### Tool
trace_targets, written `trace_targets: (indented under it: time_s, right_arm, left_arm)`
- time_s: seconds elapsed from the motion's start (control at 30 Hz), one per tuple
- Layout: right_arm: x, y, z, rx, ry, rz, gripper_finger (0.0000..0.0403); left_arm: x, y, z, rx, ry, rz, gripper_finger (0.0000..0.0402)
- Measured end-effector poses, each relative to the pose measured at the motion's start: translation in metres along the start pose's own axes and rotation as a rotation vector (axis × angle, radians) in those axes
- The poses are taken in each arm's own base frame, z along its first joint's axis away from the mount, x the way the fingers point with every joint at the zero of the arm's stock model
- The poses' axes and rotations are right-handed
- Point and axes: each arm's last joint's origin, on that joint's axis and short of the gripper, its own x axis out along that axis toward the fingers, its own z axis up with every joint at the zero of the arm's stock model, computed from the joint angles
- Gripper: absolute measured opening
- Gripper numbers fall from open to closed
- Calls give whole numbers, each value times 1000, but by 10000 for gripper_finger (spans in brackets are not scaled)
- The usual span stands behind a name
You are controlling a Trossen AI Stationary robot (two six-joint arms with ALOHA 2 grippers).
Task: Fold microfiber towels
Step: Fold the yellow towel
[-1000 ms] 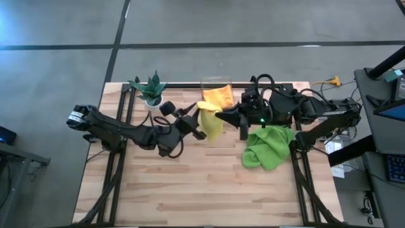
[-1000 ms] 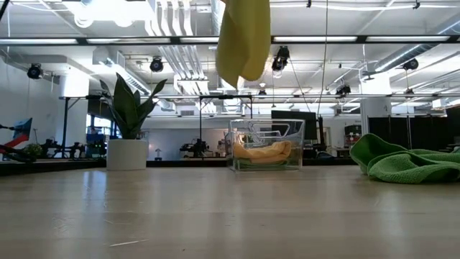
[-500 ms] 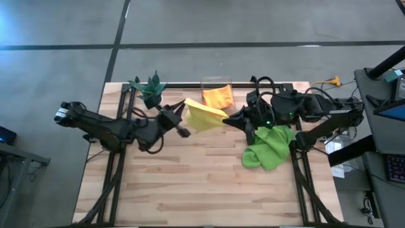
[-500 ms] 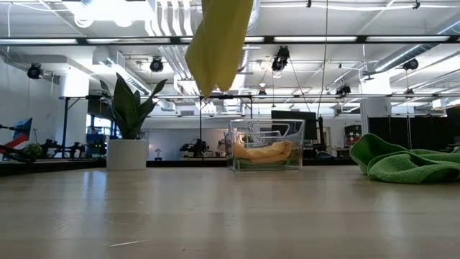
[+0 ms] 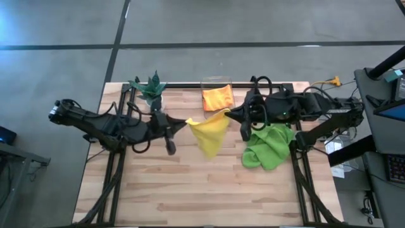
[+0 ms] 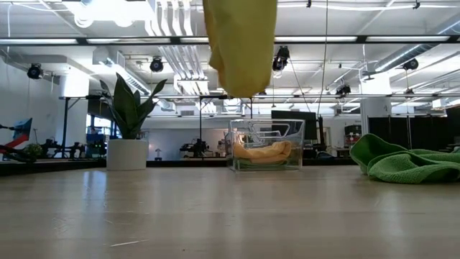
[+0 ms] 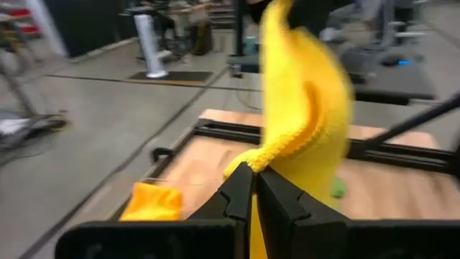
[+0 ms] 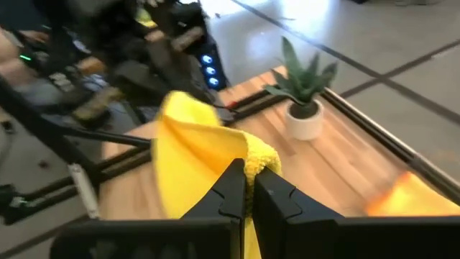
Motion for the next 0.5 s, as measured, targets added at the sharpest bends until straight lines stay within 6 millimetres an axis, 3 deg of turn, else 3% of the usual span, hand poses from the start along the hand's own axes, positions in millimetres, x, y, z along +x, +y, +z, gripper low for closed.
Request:
trace_targets:
  time_s: [0.27,0.5]
  right_arm:
    - [2,-3,-6,9,33,-49,9]
    - [11,-9,-15,11,-6,-209,9]
  left_arm:
    - [-5,6,-7,-19,85,-39,0]
    - [10,26,-15,65,160,62,0]
